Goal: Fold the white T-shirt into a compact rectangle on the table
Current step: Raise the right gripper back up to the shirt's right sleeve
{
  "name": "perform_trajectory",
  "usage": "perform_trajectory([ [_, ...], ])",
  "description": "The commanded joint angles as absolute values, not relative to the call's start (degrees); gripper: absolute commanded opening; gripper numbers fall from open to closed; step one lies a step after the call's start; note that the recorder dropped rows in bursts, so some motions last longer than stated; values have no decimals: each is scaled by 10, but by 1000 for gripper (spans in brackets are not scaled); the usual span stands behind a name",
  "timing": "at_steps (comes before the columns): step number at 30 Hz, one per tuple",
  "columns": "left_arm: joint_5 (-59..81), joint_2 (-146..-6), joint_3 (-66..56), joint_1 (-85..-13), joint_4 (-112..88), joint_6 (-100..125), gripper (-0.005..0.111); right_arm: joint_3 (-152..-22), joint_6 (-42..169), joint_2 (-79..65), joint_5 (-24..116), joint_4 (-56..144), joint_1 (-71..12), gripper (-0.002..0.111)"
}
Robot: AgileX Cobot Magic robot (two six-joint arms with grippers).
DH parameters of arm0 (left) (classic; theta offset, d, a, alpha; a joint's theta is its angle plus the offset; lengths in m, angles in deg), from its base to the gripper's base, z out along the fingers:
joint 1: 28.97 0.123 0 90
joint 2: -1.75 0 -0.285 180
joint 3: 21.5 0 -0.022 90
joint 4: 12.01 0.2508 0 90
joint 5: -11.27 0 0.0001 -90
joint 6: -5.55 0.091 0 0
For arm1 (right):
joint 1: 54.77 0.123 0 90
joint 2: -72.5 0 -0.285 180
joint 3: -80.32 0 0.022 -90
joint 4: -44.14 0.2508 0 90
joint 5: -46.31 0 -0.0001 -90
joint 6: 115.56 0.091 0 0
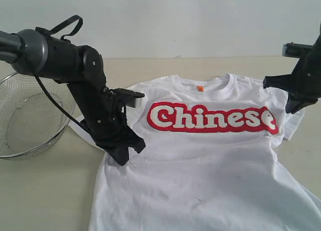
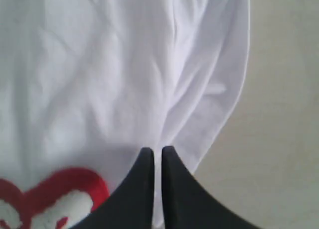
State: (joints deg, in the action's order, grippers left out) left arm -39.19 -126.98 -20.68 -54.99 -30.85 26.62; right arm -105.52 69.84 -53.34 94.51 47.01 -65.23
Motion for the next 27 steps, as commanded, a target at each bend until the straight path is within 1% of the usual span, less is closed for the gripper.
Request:
perform_trajectory([
  [1,-399,-1266,-210,-548,-310,267,5,-1111,688,-570,985,466,-656,0],
  [4,-399,-1266,-210,-548,-310,267,5,-1120,689,-578,984,455,-658,0],
  [9,-396,-1266,-210,-548,-310,266,5,-1120,671,-583,992,449,-697,0],
  [15,-398,-1266,-210,-548,-310,266,5,-1120,636,-613,980,500,-695,0],
  [27,-395,-1266,-210,-548,-310,266,5,-1120,634,-634,962,470,-695,0],
])
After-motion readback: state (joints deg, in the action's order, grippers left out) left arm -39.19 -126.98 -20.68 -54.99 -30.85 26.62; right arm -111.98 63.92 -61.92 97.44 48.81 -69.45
